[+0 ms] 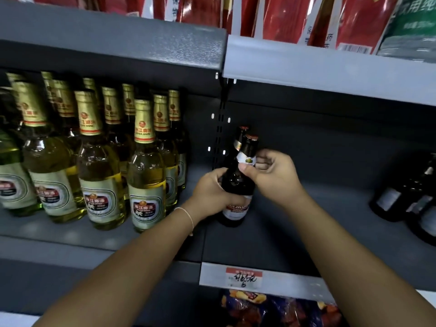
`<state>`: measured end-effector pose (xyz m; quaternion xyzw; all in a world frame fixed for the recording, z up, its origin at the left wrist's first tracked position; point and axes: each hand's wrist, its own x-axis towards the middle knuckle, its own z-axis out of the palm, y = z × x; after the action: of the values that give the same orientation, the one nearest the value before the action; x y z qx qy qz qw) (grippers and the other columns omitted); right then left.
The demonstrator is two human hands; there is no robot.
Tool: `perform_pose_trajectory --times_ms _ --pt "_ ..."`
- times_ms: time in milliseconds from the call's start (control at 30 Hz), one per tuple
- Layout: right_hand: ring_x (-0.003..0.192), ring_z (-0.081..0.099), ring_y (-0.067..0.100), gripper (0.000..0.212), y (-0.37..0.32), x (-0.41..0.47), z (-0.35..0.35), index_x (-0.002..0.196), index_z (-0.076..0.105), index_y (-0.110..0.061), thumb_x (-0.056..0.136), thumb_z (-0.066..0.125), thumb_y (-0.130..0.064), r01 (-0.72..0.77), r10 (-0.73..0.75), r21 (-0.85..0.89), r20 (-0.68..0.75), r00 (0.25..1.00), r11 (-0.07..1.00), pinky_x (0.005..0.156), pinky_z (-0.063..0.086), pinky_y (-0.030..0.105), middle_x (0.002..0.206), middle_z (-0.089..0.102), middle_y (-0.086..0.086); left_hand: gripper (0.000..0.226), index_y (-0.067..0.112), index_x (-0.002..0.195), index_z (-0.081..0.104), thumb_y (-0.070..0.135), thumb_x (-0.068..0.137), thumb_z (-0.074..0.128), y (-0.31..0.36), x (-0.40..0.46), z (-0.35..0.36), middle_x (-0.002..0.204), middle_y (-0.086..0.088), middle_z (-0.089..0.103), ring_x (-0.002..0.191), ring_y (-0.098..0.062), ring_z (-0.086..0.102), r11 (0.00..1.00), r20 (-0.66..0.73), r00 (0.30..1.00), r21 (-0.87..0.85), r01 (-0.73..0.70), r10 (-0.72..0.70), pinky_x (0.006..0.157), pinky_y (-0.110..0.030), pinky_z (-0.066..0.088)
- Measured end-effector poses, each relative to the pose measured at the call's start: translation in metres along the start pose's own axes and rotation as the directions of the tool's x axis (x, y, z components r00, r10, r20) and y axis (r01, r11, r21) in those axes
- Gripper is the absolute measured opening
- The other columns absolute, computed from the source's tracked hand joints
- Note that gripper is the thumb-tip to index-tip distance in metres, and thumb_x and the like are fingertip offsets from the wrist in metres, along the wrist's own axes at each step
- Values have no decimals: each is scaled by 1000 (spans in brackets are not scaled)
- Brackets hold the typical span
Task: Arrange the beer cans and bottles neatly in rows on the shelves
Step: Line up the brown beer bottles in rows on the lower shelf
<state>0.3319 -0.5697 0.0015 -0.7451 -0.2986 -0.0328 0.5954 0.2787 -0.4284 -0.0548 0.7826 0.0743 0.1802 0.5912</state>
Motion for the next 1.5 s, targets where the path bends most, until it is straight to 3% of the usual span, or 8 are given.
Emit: perform_pose_trajectory --times_ms 200,433,633,833,1133,1333,1400,1500 --pt "79 75 13 15 6 3 11 92 70 -12 83 76 -2 -24 24 -12 -25 999 1000 76 61 31 85 76 1 58 20 97 66 19 45 93 -6 4 -2 94 0 74 90 -17 71 1000 20 1000 8 3 -3 87 -44 57" --pt "72 70 -5 30 11 -1 17 83 62 -31 81 80 -7 -34 29 -55 -96 995 998 69 55 14 79 71 -12 62 22 103 62 14 51 94 -18 7 -3 99 4 73 92 -10 70 1000 52 998 20 -18 17 87 -36 57" --pt "78 71 0 26 15 4 19 87 64 -31 80 81 -13 -44 38 -56 -116 993 997 77 59 22 82 73 -10 68 26 113 58 19 56 93 -30 4 -2 108 8 70 100 -7 67 999 60 998 33 -15 13 93 -32 54" --pt "82 73 7 19 20 10 18 91 67 -24 82 80 -12 -62 57 -58 -86 995 996 84 61 32 87 75 -5 47 35 85 54 20 60 91 -34 -5 2 84 19 65 80 2 63 986 63 998 164 14 -25 65 -3 46" --pt "87 73 9 19 27 14 15 98 67 -19 83 79 -14 -80 76 -62 -72 995 995 88 60 35 94 75 -3 51 36 88 52 26 58 92 -31 -3 5 94 12 69 86 0 65 982 47 998 185 37 -46 77 -16 53" --pt "93 71 8 34 29 11 14 113 67 -10 83 80 -17 -65 59 -84 -75 995 994 90 59 31 101 73 -3 52 34 96 53 28 61 91 -31 -6 6 104 8 69 92 -2 65 977 61 997 210 30 -43 84 -21 54" --pt "93 71 7 41 30 9 13 120 65 -7 83 80 -18 -64 58 -74 -86 995 995 88 59 27 103 72 -1 52 25 103 58 38 62 87 -25 -8 4 106 5 68 96 -8 64 936 69 996 350 22 -49 87 -28 54" --pt "96 70 8 45 32 5 10 125 62 -8 84 79 -20 -78 72 -49 -111 991 996 86 58 23 107 71 1 46 21 95 66 57 67 72 -6 -15 -1 97 2 68 93 -16 64 765 103 993 644 -30 -49 78 -29 53"
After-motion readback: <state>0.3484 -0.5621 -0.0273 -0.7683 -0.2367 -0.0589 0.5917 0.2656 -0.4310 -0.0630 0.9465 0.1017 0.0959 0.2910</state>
